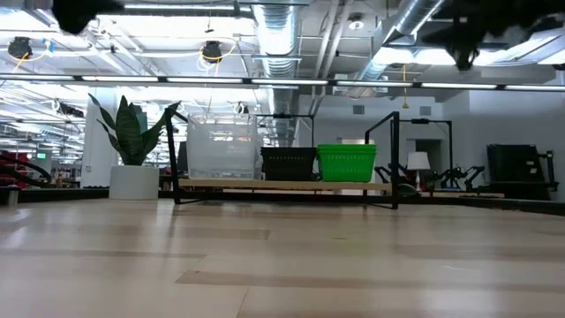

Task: Stack baskets on shelf by color
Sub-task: Return to Home Position

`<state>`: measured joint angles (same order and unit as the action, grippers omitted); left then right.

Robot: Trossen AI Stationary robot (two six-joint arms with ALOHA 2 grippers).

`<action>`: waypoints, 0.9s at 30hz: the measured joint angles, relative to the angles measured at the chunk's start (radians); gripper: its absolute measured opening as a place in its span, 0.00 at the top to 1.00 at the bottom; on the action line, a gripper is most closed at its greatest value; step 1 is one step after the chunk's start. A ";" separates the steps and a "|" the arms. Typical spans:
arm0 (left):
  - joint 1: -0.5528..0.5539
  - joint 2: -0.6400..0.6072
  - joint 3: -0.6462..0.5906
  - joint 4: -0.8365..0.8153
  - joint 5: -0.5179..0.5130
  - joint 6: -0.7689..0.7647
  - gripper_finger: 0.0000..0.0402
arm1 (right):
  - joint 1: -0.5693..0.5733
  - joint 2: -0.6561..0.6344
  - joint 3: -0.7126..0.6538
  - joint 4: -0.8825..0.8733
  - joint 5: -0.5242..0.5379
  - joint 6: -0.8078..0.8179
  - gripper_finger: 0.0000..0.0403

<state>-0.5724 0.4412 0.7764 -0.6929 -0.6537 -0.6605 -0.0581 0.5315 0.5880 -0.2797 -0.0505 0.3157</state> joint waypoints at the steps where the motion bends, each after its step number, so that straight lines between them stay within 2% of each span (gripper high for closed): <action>1: 0.000 -0.037 -0.048 0.031 0.000 0.004 0.29 | 0.003 -0.009 -0.047 0.041 0.000 0.022 0.52; 8: 0.000 -0.284 -0.368 0.248 0.039 0.032 0.29 | 0.055 -0.024 -0.337 0.478 0.000 0.054 0.51; 12: 0.000 -0.424 -0.506 0.325 0.063 0.040 0.29 | 0.073 -0.024 -0.454 0.691 0.000 0.054 0.51; 14: -0.001 -0.439 -0.552 0.352 0.063 0.038 0.29 | 0.079 -0.024 -0.498 0.759 0.004 0.064 0.51; 18: 0.001 -0.434 -0.612 0.368 0.069 0.010 0.29 | 0.078 -0.029 -0.571 0.831 0.040 0.093 0.52; 22: 0.001 -0.435 -0.675 0.411 0.078 -0.007 0.29 | 0.081 -0.029 -0.579 0.813 0.096 0.093 0.51; 27: -0.001 -0.420 -0.680 0.444 0.109 0.100 0.29 | 0.080 -0.028 -0.579 0.807 0.142 0.042 0.51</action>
<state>-0.5737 0.0207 0.0963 -0.2494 -0.5448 -0.5606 0.0223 0.5037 0.0086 0.5272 0.0914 0.3577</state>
